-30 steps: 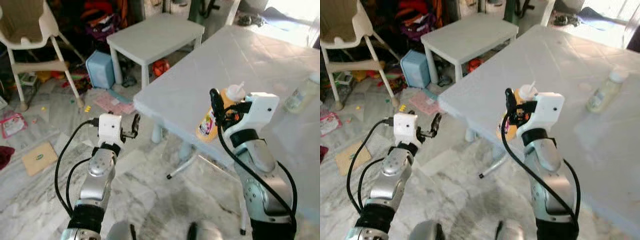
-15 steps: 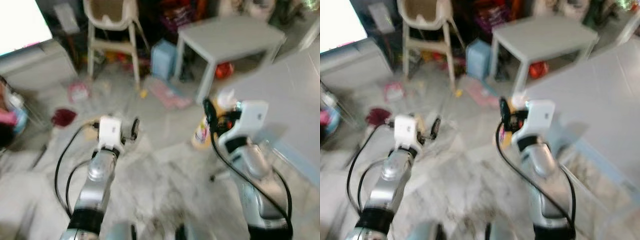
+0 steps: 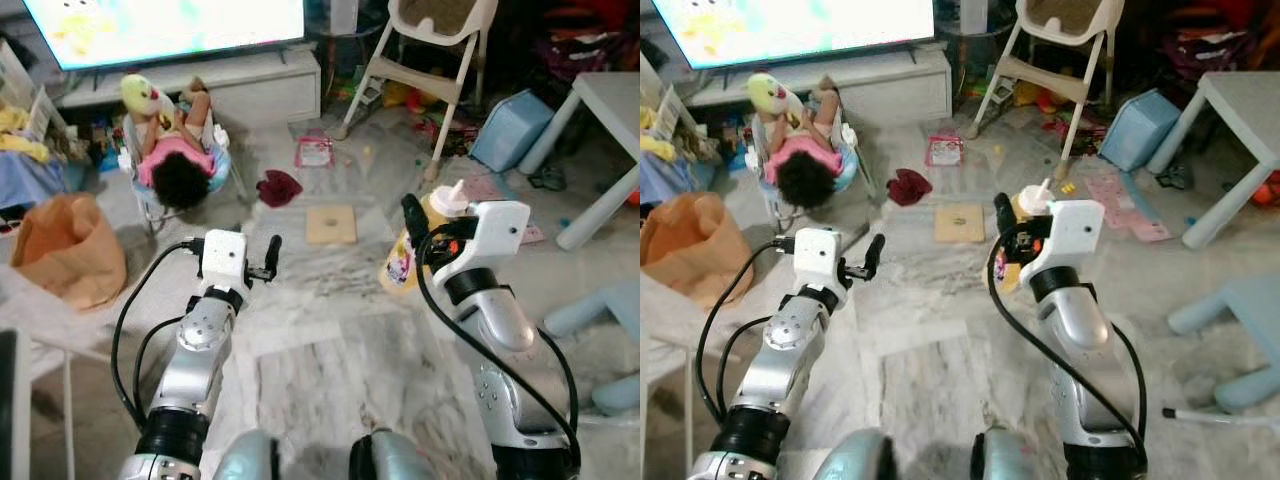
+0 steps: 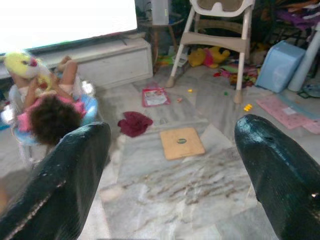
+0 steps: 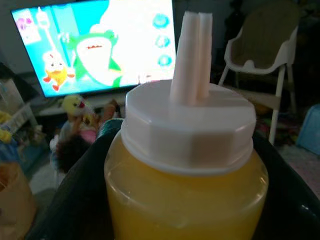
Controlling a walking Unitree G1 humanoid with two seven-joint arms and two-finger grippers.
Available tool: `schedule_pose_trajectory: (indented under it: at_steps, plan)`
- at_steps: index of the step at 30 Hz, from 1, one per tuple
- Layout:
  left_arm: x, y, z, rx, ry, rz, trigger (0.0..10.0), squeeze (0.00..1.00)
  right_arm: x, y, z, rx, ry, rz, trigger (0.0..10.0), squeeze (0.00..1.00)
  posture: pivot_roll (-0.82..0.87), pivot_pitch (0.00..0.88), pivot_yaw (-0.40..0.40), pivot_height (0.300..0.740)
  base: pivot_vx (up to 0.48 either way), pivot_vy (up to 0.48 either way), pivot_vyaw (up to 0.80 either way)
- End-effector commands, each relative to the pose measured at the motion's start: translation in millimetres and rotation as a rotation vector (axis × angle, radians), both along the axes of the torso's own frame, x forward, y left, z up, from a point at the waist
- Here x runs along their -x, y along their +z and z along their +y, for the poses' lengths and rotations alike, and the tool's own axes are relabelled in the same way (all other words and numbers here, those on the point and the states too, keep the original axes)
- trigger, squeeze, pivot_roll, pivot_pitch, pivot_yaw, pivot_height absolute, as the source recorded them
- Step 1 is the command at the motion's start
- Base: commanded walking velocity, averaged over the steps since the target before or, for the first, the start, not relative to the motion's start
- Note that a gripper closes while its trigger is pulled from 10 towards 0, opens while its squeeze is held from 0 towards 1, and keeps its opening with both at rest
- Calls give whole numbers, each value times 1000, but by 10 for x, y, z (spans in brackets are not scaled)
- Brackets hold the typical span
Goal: Restocking fridge
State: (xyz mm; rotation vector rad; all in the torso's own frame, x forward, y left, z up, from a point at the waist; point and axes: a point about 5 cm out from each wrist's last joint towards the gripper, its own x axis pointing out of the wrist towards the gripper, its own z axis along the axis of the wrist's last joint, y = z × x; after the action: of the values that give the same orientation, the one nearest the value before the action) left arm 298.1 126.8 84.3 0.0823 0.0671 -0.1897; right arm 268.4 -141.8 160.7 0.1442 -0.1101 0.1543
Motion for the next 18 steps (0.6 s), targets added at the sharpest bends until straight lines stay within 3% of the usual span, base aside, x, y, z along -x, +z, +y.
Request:
schedule_pose_trajectory:
  at_steps: [1, 15, 18]
  plan:
    - [3, 13, 33, -11, 1, 1, 10000, 0, 3, 59, 28, -8, 7, -30, 10000, 0, -65, 88, 16, 740, -442, 0, 0]
    - [10, 40, -5, -26, -32, -15, 10000, 0, -30, 45, -2, 0, -17, -26, 10000, 0, -64, 91, 14, 740, -454, 0, 0]
    - [18, 78, -9, -2, -36, -45, 10000, 0, -37, 29, -16, 7, -23, -23, 10000, 0, -63, 87, 11, 740, -90, 0, 0]
